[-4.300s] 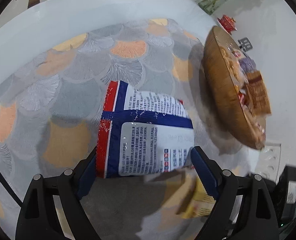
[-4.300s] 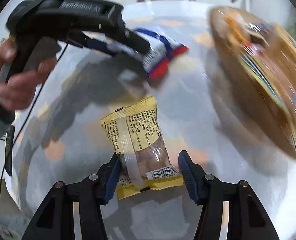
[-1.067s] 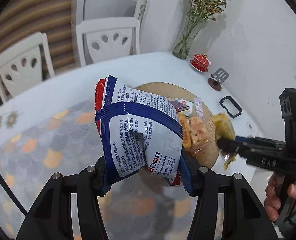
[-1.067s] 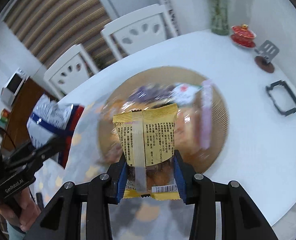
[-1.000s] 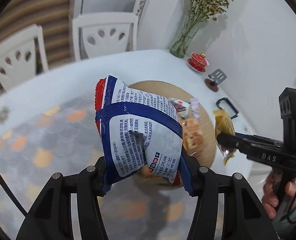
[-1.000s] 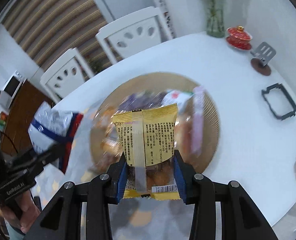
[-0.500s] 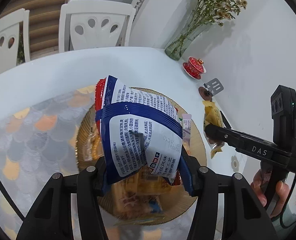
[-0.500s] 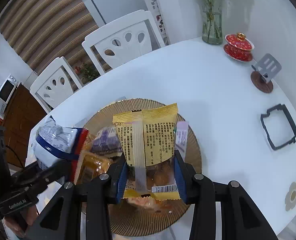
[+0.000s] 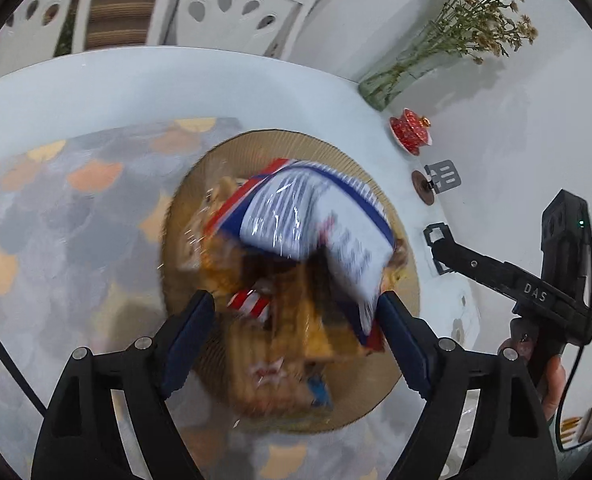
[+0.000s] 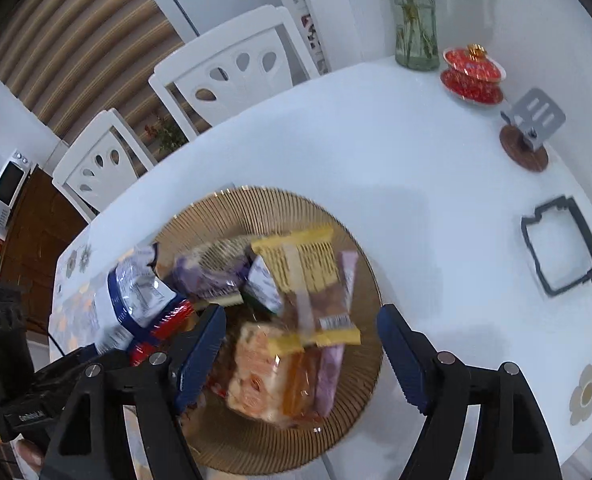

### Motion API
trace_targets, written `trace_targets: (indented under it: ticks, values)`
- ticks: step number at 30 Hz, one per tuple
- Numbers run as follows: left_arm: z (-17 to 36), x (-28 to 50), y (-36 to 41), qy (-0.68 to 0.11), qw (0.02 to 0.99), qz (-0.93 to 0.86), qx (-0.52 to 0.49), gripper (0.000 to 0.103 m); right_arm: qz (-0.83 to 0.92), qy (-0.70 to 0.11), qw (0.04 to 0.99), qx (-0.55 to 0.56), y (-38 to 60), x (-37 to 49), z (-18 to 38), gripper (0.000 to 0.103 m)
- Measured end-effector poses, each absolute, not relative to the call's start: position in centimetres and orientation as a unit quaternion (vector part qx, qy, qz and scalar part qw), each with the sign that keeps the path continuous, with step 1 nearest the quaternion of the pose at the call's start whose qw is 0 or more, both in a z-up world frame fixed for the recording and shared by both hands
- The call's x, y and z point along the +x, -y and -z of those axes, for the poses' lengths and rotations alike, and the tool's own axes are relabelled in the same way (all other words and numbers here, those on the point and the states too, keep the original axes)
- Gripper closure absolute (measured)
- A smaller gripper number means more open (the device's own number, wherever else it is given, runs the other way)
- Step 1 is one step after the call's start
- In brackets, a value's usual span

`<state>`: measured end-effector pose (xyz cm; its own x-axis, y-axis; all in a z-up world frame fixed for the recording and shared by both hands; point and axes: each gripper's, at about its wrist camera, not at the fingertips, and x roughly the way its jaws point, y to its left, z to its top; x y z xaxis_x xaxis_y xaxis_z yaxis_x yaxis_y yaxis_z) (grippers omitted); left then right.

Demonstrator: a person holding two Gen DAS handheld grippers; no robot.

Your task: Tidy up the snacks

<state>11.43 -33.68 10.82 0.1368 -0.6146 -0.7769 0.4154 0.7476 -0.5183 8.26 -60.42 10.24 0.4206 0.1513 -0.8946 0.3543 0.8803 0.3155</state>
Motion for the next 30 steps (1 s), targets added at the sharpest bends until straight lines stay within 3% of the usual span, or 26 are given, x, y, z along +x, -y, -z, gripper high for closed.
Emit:
trace_targets:
  ticks: [8, 21, 30]
  values:
    - [-12.1, 9.8, 29.6, -0.551, 0.771, 0.300, -0.109, 0.021, 0.055, -0.560, 0.791, 0.242, 58.7, 6.2, -9.0, 0.027]
    - [-17.6, 6.5, 25.9, -0.486, 0.848, 0.212, -0.005, 0.021, 0.015, -0.554, 0.806, 0.210, 52.4, 5.9, -11.7, 0.027]
    - [-19.7, 4.0, 19.3, -0.455, 0.877, 0.156, -0.002, 0.021, -0.039, -0.562, 0.805, 0.187, 44.4, 5.7, -12.3, 0.027]
